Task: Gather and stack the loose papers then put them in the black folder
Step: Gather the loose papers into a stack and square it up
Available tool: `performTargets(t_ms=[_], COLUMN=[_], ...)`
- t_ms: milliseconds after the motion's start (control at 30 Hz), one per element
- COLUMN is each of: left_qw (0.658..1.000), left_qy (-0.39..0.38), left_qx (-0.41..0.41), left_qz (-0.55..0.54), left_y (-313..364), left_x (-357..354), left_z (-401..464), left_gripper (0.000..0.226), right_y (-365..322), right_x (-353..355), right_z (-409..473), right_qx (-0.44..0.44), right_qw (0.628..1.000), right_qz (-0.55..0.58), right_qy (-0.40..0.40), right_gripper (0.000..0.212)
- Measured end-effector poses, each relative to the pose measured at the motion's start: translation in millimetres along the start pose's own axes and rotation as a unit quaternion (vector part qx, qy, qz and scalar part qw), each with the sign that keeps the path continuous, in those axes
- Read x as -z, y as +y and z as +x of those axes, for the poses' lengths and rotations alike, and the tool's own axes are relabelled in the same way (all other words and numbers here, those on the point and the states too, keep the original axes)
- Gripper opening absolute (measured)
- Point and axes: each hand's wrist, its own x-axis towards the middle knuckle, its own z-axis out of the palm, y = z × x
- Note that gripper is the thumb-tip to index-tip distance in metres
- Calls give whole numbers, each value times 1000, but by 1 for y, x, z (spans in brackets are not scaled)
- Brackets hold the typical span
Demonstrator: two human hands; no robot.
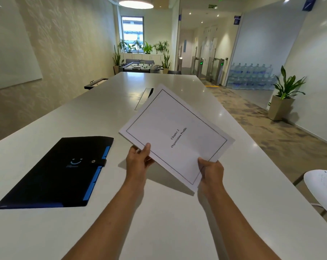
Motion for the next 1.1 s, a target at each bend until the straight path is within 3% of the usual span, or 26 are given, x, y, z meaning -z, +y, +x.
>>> performTargets(t_ms=[167, 333, 433, 533, 600, 700, 800, 933, 1100], left_qw=[993, 982, 973, 961, 946, 933, 929, 918, 936], left_qy=[118, 143, 119, 66, 14, -31, -38, -59, -51], left_qx=[-24, -85, -139, -194, -236, -254, -270, -295, -255], left_qz=[16, 87, 140, 188, 221, 251, 250, 260, 235], left_y=[-10, 1, 17, 33, 42, 49, 54, 58, 33], left_x=[-24, -24, -24, -23, -24, -27, -29, -31, -21], left_z=[-7, -3, -3, -4, -5, -5, -1, 0, -6], left_gripper=[65, 66, 61, 46, 29, 31, 38, 26, 22], right_y=[26, 35, 22, 1, -16, -44, -64, -71, -46], right_x=[-18, -19, -23, -24, -27, -38, -42, -41, -29], right_z=[-22, -31, -24, -14, -11, -8, -6, -7, -13], right_qx=[-60, -101, -34, 97, 183, 211, 241, 268, 295], right_qw=[996, 990, 998, 968, 947, 939, 931, 923, 912], right_qz=[67, 82, -33, -209, -262, -246, -237, -228, -256], right_qy=[-15, -49, 34, 100, 26, -118, -138, -155, -126], right_gripper=[43, 41, 53, 83, 81, 53, 39, 39, 41])
